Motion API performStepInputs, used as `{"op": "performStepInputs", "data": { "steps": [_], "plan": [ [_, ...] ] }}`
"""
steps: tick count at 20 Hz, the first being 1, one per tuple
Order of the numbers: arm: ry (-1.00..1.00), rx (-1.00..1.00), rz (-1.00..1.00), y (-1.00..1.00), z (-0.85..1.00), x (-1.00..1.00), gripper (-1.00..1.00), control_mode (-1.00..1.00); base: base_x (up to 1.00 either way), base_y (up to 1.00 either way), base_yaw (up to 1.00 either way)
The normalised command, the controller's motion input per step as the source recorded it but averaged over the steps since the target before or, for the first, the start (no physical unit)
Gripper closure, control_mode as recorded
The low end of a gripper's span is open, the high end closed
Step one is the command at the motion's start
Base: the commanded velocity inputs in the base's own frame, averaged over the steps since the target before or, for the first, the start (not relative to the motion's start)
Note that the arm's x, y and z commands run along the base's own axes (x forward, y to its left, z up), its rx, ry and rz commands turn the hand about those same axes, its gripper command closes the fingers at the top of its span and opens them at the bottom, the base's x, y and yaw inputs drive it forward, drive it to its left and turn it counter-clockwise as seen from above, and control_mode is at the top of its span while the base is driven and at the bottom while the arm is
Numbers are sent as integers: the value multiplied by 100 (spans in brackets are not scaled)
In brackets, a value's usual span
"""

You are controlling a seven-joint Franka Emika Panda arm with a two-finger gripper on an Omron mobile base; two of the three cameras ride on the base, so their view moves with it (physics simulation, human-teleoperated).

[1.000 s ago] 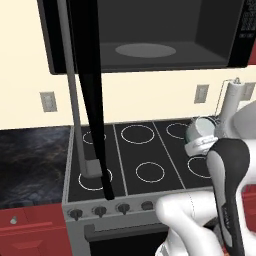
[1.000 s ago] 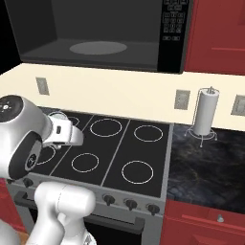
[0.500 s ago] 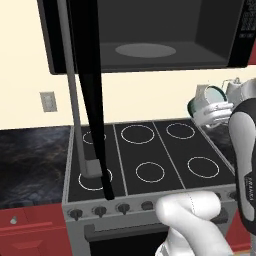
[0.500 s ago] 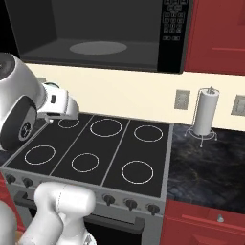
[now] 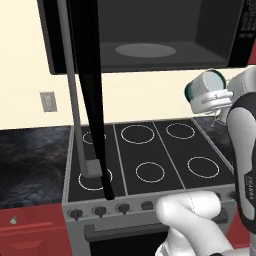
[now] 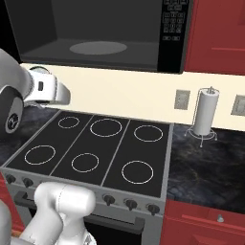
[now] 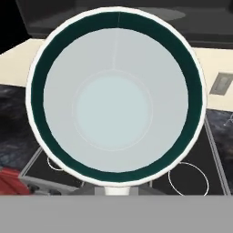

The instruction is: Pick the mug from the counter and place it inside the microwave. Then close the microwave.

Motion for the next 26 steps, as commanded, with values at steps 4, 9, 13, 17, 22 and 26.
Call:
{"op": "performStepInputs", "data": {
  "steps": [4, 9, 13, 17, 22, 26],
  "plan": [
    [-31, 0, 0, 9, 9, 16, 100, -100, 0, 0, 0],
    [-5, 0, 1, 1, 38, 12, 100, -100, 0, 0, 0],
    [0, 0, 4, 0, 46, 12, 100, -100, 0, 0, 0],
    [0, 0, 3, 0, 45, 15, 100, -100, 0, 0, 0],
    [-5, 0, 0, 0, 7, 20, 100, -100, 0, 0, 0],
    [-10, 0, 0, 0, 0, 43, 100, -100, 0, 0, 0]
  ]
}}
